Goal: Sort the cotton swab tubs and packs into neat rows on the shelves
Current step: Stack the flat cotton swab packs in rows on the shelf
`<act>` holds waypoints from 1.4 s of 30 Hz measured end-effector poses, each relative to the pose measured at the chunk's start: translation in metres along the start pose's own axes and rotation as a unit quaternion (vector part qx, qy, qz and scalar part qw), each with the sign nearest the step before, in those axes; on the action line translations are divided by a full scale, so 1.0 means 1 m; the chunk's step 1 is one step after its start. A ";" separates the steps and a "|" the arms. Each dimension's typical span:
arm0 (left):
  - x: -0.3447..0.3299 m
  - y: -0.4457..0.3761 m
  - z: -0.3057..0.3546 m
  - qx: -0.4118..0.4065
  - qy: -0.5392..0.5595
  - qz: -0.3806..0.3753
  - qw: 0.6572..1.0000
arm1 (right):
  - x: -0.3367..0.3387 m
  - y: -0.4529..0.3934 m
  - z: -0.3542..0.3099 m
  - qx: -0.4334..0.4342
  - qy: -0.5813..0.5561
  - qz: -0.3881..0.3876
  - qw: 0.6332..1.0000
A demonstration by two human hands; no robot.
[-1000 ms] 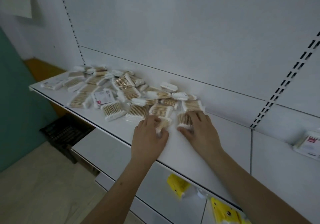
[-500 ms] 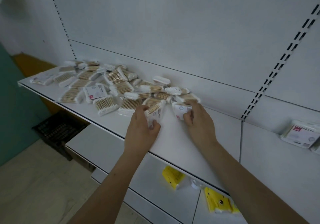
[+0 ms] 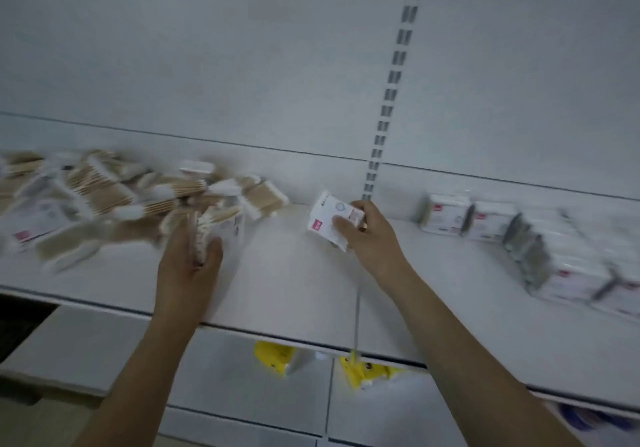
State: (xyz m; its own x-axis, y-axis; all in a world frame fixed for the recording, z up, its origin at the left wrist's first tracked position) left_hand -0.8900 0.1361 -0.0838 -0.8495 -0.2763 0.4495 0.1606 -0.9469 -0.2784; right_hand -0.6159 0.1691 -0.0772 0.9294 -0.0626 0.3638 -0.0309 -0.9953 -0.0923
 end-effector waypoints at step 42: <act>-0.310 -0.027 0.114 -0.130 0.085 -0.279 0.948 | 0.162 0.053 0.093 -0.057 0.332 0.280 0.899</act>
State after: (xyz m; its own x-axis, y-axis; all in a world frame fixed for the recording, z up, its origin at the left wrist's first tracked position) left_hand -0.5735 0.2286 -0.1186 -0.8381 0.3071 0.4509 -0.4478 -0.8593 -0.2471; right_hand -0.4328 0.1131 -0.1097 0.3335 -0.5489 0.7665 -0.4986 -0.7927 -0.3507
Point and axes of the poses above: each hand's wrist, its own y-axis away from the middle knuckle, its own x-axis out of the back of the hand, z = x × y, the point moved 3 cm from there along -y, towards the middle knuckle, and after that the axes turned 8 degrees about -z, right-handed, at the moved point
